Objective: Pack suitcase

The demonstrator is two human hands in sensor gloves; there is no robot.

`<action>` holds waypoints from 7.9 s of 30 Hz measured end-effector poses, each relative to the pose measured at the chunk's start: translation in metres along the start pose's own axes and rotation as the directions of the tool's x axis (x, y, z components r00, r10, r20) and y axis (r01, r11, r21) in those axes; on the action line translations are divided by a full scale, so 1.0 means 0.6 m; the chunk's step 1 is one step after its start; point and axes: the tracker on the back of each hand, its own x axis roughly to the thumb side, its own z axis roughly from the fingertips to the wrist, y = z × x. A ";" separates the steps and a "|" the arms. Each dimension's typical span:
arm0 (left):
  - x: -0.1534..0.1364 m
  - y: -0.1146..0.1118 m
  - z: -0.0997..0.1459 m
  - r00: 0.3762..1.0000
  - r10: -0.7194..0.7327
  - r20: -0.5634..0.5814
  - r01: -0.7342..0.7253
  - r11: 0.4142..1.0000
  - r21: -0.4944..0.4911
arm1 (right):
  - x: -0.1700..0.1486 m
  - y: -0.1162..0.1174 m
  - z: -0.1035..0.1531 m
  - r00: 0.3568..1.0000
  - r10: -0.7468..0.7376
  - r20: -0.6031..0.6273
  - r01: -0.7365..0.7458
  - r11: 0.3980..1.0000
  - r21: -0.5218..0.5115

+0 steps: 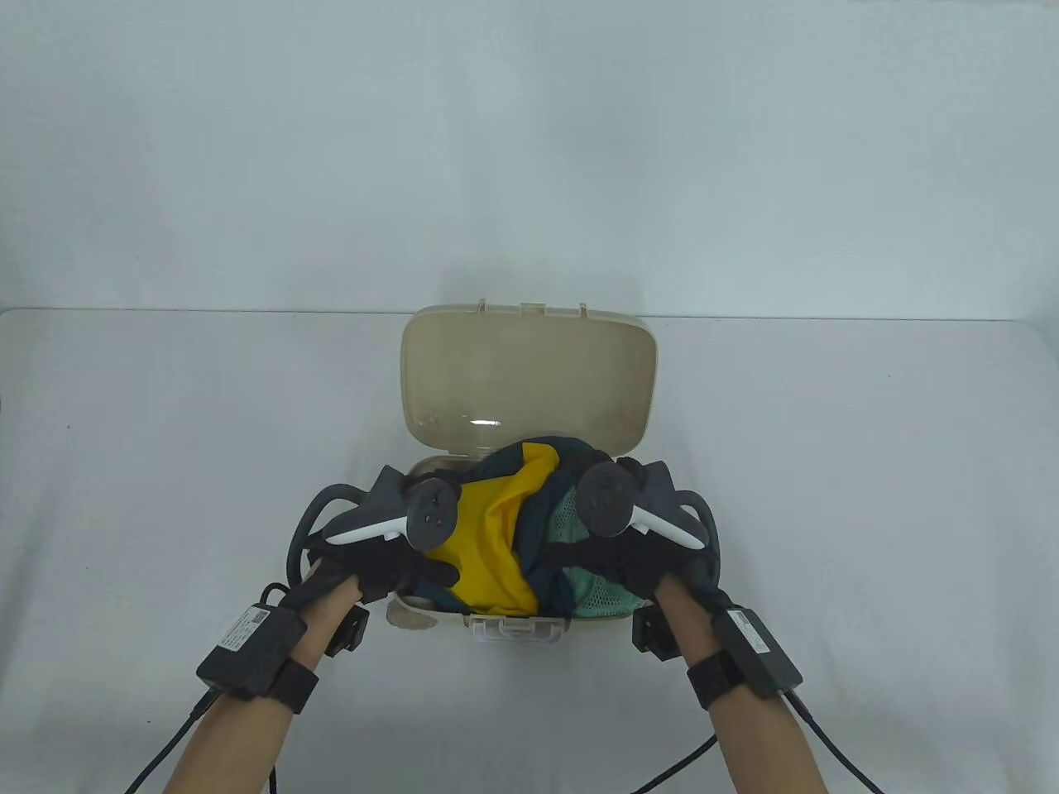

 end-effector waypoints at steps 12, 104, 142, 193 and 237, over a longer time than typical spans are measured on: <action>0.038 -0.023 -0.036 0.993 -0.122 -0.006 0.122 0.993 -0.004 | 0.026 0.082 -0.037 0.985 0.174 -0.017 -0.172 0.980 0.096; 0.013 -0.030 -0.018 0.973 -0.226 -0.045 0.223 0.972 -0.078 | 0.021 0.089 -0.037 0.986 -0.162 0.046 0.160 0.985 0.060; 0.040 -0.036 -0.053 0.999 -0.039 0.018 0.040 0.998 -0.046 | 0.032 0.101 -0.046 0.998 0.067 0.003 -0.067 0.995 0.073; -0.156 0.137 -0.013 0.503 0.847 0.173 -0.841 0.435 0.322 | -0.122 -0.176 -0.029 0.756 -0.655 0.000 0.638 0.737 -0.223; -0.054 -0.057 0.126 0.657 0.752 0.045 -0.747 0.658 -0.095 | -0.080 0.014 0.121 0.919 -0.392 -0.037 0.393 0.914 0.095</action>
